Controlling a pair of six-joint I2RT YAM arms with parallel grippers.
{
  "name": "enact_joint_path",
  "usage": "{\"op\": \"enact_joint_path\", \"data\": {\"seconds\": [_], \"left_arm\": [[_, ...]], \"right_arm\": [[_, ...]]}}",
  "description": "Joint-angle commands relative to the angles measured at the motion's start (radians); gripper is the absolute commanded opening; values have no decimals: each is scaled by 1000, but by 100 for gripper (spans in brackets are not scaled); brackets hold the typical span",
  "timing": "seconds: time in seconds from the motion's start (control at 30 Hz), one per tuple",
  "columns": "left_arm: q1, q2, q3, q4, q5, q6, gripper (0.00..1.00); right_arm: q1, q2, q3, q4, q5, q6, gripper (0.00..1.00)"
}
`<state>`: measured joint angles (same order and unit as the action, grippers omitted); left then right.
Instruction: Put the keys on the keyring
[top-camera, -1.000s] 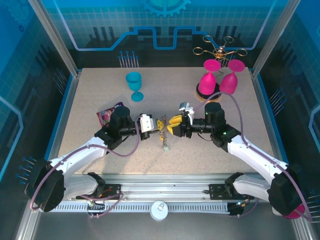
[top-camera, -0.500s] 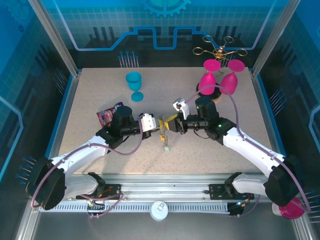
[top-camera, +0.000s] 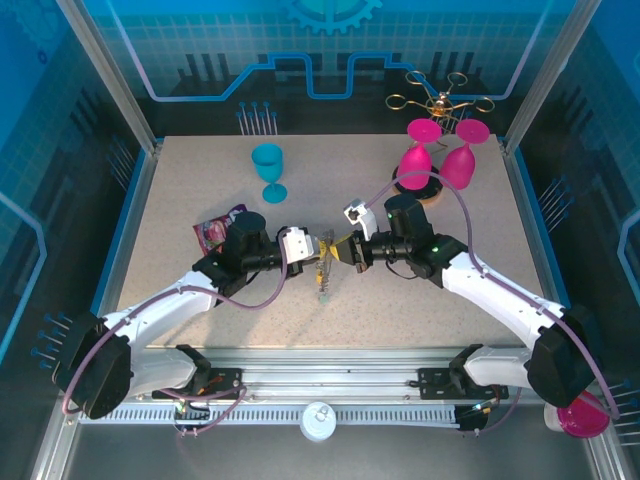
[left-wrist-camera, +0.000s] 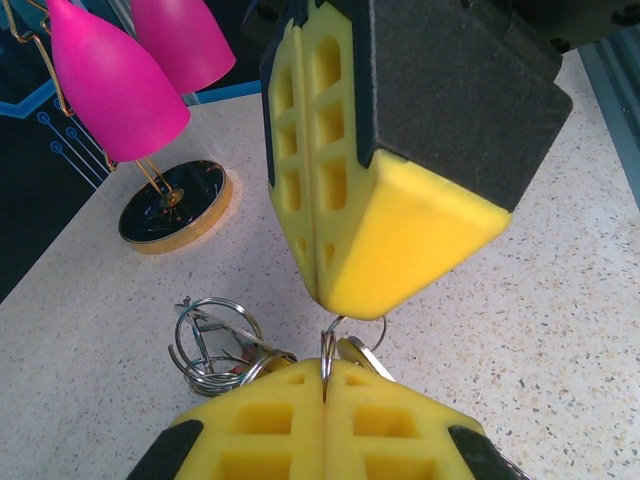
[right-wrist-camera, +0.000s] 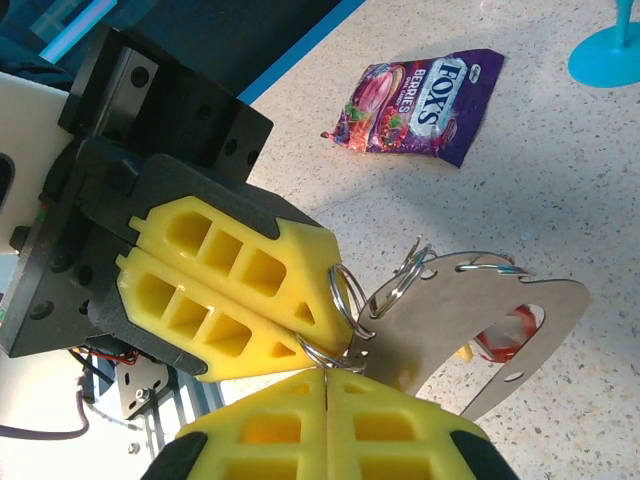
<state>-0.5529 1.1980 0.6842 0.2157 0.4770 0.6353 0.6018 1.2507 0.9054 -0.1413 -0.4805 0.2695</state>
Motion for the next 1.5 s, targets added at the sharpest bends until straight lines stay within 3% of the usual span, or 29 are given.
{"op": "enact_joint_path", "data": {"seconds": [0.0,0.2,0.33,0.43,0.97,1.13,1.23,1.37,1.47], "left_arm": [[-8,-1,35,29,7,18,0],[-8,-6,29,39,13,12,0],[-8,-5,29,36,18,11,0],[-8,-5,29,36,21,9,0],[-7,-6,28,42,29,9,0],[-8,-7,28,40,28,11,0],[-8,-12,22,47,19,12,0],[-8,-27,-2,131,36,-28,0],[-8,-50,-49,287,111,-91,0]], "right_arm": [[15,-2,24,-20,21,-2,0],[12,-3,23,-34,41,-13,0],[12,-8,14,17,-32,-3,28],[12,-9,9,36,-52,4,32],[12,36,31,-27,-1,-22,19],[7,34,35,-22,-13,-13,0],[-11,10,22,-7,-23,4,0],[-39,-1,-13,20,-28,33,0],[-64,30,-67,92,-79,87,0]]}}
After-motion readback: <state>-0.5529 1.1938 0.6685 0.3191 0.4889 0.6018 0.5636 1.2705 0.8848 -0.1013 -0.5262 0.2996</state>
